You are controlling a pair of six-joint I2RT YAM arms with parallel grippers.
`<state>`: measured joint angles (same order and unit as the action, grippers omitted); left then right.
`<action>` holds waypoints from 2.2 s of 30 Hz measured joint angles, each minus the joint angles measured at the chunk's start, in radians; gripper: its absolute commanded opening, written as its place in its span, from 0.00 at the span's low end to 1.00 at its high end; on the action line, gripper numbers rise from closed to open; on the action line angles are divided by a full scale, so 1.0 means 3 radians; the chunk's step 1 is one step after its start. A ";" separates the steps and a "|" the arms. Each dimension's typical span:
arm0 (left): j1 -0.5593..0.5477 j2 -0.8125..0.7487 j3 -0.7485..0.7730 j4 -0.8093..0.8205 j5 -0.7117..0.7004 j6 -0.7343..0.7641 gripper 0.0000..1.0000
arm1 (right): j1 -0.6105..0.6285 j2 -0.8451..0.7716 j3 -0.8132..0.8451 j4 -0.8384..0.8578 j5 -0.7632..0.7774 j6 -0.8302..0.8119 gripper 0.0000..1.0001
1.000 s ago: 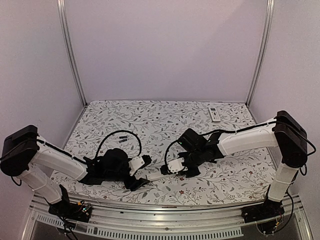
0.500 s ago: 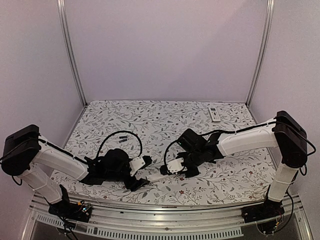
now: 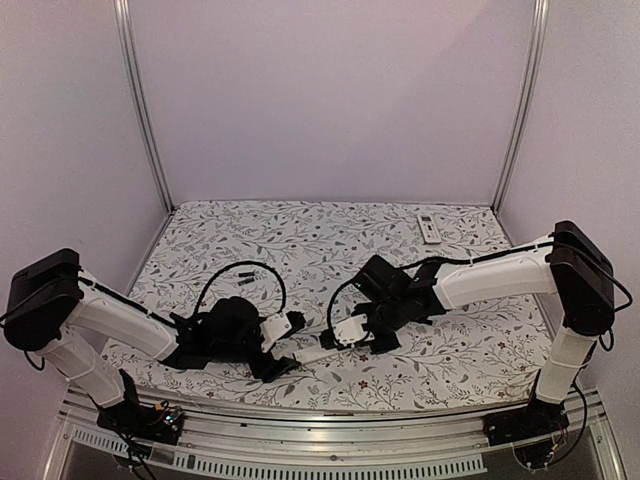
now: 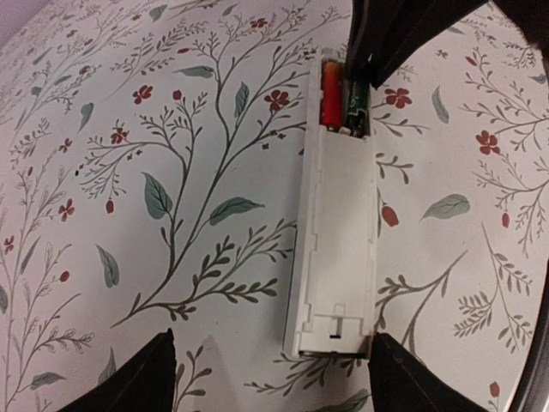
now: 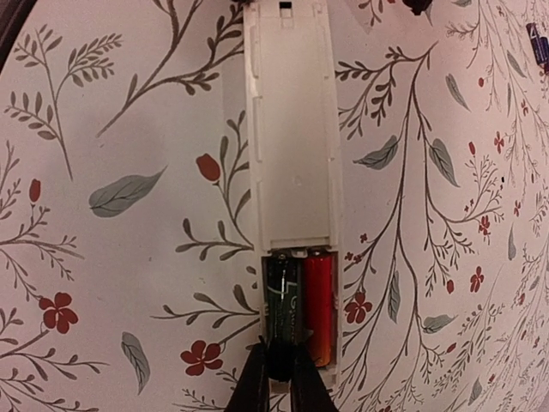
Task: Load the batteries into the remote control
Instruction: Pick up the battery from the battery compartment, then pass from the right arm to the left
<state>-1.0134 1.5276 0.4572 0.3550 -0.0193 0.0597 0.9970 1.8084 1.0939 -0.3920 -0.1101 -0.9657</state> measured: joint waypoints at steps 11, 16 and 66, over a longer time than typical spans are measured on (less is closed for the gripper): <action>0.0000 0.0009 0.0045 -0.0003 0.0023 0.0001 0.77 | 0.0022 0.0000 0.0109 -0.0206 -0.0005 0.0003 0.00; 0.0000 0.0009 0.0057 -0.0003 0.0053 0.0003 0.77 | 0.0022 0.0000 0.0109 -0.0240 -0.0001 0.0028 0.00; -0.0004 -0.0182 0.0118 0.1275 0.0758 0.0411 0.30 | -0.0104 -0.0853 -0.0256 0.0647 -0.0818 0.0627 0.00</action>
<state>-1.0145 1.4731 0.4927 0.7376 0.2081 0.1829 0.9657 1.5524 1.0172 -0.1978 -0.3553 -0.7776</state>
